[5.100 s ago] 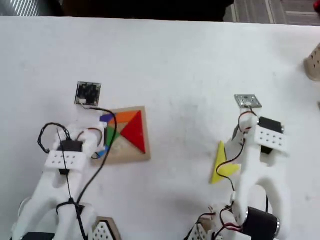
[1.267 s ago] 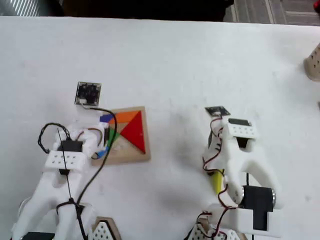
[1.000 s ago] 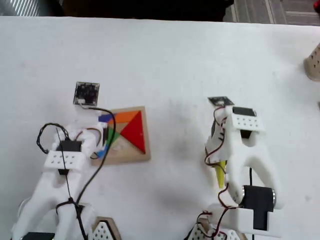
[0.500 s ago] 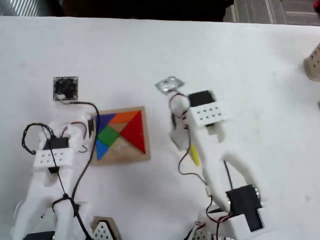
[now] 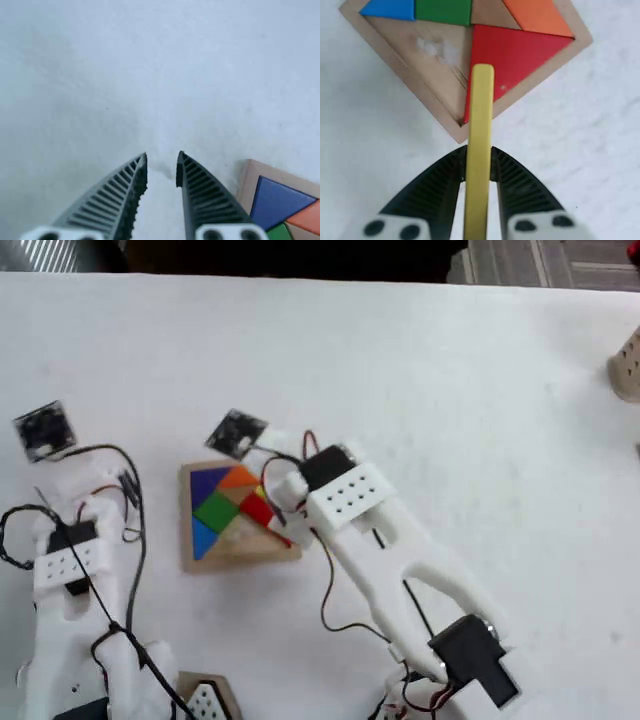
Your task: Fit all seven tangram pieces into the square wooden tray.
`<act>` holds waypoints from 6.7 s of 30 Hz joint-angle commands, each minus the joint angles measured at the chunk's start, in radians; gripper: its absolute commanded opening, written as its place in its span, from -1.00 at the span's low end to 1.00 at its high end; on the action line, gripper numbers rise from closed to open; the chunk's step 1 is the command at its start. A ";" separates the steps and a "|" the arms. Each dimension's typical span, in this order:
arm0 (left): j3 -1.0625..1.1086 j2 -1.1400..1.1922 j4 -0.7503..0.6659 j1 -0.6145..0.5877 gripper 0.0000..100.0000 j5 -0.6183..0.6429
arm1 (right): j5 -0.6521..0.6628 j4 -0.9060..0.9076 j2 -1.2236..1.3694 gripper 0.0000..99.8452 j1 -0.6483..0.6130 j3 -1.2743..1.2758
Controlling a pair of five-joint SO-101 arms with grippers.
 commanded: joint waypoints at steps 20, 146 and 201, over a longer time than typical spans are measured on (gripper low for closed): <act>-0.339 0.374 0.063 -0.186 -0.76 0.206 | 0.244 -0.165 0.143 -0.96 -0.082 -0.003; -0.046 -0.081 0.483 0.510 -0.85 -0.339 | -0.074 -0.444 -1.152 -0.96 0.728 1.112; -0.164 0.274 0.259 0.532 -0.86 -0.058 | -0.068 -0.400 -1.153 -0.96 0.720 1.112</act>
